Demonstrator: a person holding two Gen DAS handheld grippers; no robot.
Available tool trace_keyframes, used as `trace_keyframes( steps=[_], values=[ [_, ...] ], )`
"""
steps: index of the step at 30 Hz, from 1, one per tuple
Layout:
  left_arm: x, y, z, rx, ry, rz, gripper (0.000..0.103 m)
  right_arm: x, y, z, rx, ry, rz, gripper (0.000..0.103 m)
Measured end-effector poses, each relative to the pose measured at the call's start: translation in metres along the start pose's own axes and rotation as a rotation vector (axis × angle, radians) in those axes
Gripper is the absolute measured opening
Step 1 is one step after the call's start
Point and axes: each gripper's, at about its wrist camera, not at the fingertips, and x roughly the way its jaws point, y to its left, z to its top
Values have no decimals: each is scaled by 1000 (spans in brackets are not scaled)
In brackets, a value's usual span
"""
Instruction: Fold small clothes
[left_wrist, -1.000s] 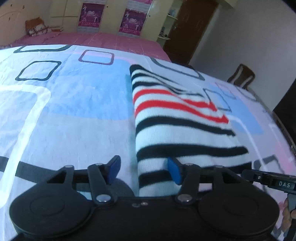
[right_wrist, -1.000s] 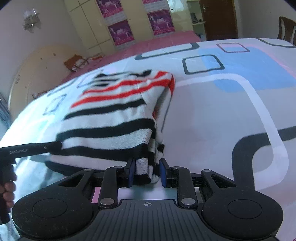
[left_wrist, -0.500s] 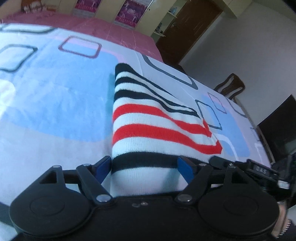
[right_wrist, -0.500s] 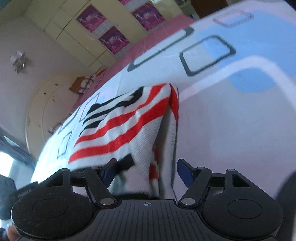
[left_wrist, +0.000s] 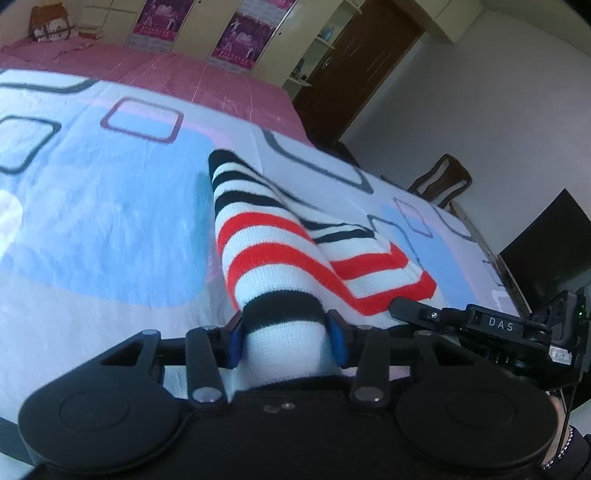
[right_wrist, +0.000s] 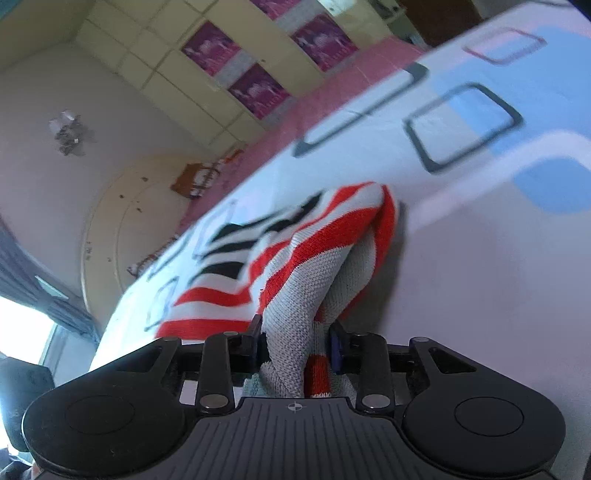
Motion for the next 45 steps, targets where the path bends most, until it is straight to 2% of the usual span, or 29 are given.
trace_keyframes(
  steps=[4, 8, 15, 19, 23, 28, 30, 32, 38, 45],
  values=[
    [-29, 10, 14, 41, -43, -1, 43, 3, 36, -5, -42, -12, 23, 33],
    [-72, 44, 24, 70, -81, 13, 43, 26, 84, -23, -66, -20, 51, 33],
    [-153, 141, 41, 92, -118, 16, 43, 91, 186, -72, -84, -42, 66, 33],
    [-190, 196, 50, 87, -131, 51, 43, 138, 235, -98, -77, -32, 90, 33],
    [-213, 234, 52, 80, -144, 96, 43, 180, 272, -119, -113, 0, 104, 33],
    [-219, 266, 41, 105, -152, 170, 44, 219, 287, -140, -123, 41, 99, 33],
    [-213, 279, 32, 105, -118, 208, 44, 231, 287, -148, -128, 65, 73, 33],
    [-212, 293, 24, 76, -111, 208, 48, 237, 284, -155, -142, 75, 28, 33],
    [-214, 279, 27, 100, -115, 229, 50, 231, 278, -160, -146, 71, -27, 37],
    [-221, 282, 30, 122, -99, 247, 50, 225, 278, -156, -56, 58, -54, 37]
  ],
)
